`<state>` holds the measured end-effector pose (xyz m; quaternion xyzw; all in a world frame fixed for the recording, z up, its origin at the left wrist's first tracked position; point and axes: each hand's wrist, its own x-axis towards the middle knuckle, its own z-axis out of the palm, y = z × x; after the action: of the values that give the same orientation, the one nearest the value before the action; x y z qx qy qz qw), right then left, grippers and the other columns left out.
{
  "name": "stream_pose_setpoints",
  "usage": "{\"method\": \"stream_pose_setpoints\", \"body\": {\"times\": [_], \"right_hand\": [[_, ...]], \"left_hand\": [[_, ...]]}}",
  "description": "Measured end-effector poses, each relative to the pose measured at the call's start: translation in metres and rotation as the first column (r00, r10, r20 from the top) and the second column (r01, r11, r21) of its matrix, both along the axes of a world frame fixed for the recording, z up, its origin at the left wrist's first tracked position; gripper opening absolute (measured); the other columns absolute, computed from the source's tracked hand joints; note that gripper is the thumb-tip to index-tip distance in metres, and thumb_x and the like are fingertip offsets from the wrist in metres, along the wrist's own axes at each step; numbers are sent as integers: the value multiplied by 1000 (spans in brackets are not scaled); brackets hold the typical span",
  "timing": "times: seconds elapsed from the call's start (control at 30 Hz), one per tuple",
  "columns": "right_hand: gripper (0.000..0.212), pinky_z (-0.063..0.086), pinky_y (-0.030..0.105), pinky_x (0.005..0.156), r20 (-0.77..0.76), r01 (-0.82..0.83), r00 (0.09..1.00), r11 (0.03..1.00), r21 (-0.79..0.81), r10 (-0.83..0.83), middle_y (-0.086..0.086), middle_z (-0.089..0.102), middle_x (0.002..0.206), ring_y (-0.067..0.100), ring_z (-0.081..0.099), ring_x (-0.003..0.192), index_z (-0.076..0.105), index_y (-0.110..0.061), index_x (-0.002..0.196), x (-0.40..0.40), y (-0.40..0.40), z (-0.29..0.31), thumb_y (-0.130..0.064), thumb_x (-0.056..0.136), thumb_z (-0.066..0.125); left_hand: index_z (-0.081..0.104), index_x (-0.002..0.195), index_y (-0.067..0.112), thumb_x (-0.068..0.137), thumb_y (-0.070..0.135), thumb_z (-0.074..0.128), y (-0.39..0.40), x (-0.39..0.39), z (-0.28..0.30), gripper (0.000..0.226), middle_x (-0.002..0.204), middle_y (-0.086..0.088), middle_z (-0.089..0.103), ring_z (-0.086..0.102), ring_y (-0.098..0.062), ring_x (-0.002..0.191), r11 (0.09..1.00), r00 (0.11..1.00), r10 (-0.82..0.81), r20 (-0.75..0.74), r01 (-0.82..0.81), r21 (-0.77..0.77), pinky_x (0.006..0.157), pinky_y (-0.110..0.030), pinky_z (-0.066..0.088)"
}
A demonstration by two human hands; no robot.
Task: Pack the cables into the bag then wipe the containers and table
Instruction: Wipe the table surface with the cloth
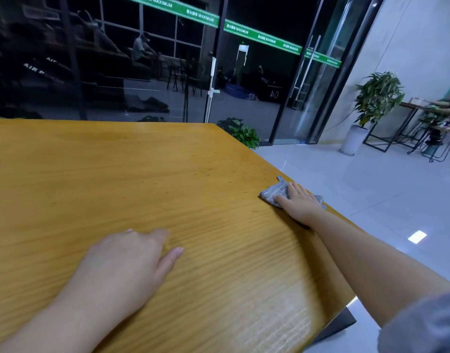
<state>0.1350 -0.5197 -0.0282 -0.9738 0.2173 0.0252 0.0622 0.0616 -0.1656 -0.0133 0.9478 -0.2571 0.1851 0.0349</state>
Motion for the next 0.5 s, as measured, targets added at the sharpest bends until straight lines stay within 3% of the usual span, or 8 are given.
{"method": "stream_pose_setpoints", "body": {"times": [0.07, 0.1, 0.2, 0.27, 0.33, 0.4, 0.47, 0.5], "right_hand": [[75, 6, 42, 119, -3, -7, 1000, 1000, 19, 7, 4, -2, 161, 19, -1, 147, 2, -13, 153, 8, 0, 2, -54, 94, 27], [75, 6, 42, 119, -9, -9, 1000, 999, 31, 9, 4, -2, 161, 19, 0, 147, 3, -12, 153, 11, 2, 4, -52, 94, 28], [74, 11, 44, 117, -27, -14, 1000, 998, 68, 16, 5, 8, 160, 20, 7, 147, 12, -11, 152, 23, 1, 8, -51, 93, 31], [71, 18, 46, 114, -41, -25, 999, 995, 95, 29, 7, 25, 153, 22, 18, 143, 27, -9, 144, 32, -1, 9, -53, 89, 33], [59, 23, 46, 111, -47, -32, 998, 992, 123, 38, 5, 37, 137, 24, 24, 139, 40, -9, 128, 40, 0, 12, -51, 87, 34], [42, 20, 45, 111, -33, -72, 996, 983, 166, 79, 0, 37, 136, 26, 19, 142, 42, -13, 124, 47, 4, 15, -39, 92, 37], [59, 8, 45, 117, -35, -93, 994, 970, 226, 103, 1, 15, 157, 22, 3, 147, 27, -16, 146, 52, 10, 18, -34, 91, 38], [68, 5, 44, 117, -35, -95, 994, 966, 239, 106, 1, 8, 160, 20, 0, 147, 20, -18, 150, 55, 14, 20, -36, 87, 38]], "left_hand": [[45, 124, 33, 89, 62, 20, 2, -2, 0, 51, 115, 8, 65, 54, -17, 120, 999, 999, 32, -36, -31, 35, 89, -29, 45], [51, 118, 32, 89, 61, 28, 2, -3, 3, 47, 108, 8, 68, 59, -18, 113, 999, 998, 49, -36, -49, 4, 85, -30, 48], [66, 79, 26, 81, 60, 45, 3, 3, -9, 40, 63, 6, 69, 70, -23, 70, 998, 999, 33, 4, -33, -54, 57, -31, 54], [66, 64, 24, 83, 60, 40, 4, 8, -17, 48, 49, 6, 63, 66, -23, 51, 999, 998, 9, 59, -7, -35, 44, -30, 53], [64, 57, 24, 78, 56, 39, 2, 8, -22, 46, 45, 7, 60, 63, -21, 43, 999, 993, 31, 113, -32, 10, 38, -28, 49], [64, 58, 25, 77, 52, 50, 0, 8, -22, 36, 44, 7, 59, 62, -19, 40, 999, 997, 46, 55, -47, 8, 34, -26, 45], [66, 76, 27, 81, 53, 53, 0, 4, -7, 29, 59, 6, 67, 67, -18, 54, 996, 995, 73, -63, -75, -42, 43, -27, 49], [64, 91, 31, 86, 55, 43, -1, 6, -8, 32, 73, 7, 71, 69, -17, 68, 988, 995, 103, 2, -102, -113, 53, -27, 50]]}}
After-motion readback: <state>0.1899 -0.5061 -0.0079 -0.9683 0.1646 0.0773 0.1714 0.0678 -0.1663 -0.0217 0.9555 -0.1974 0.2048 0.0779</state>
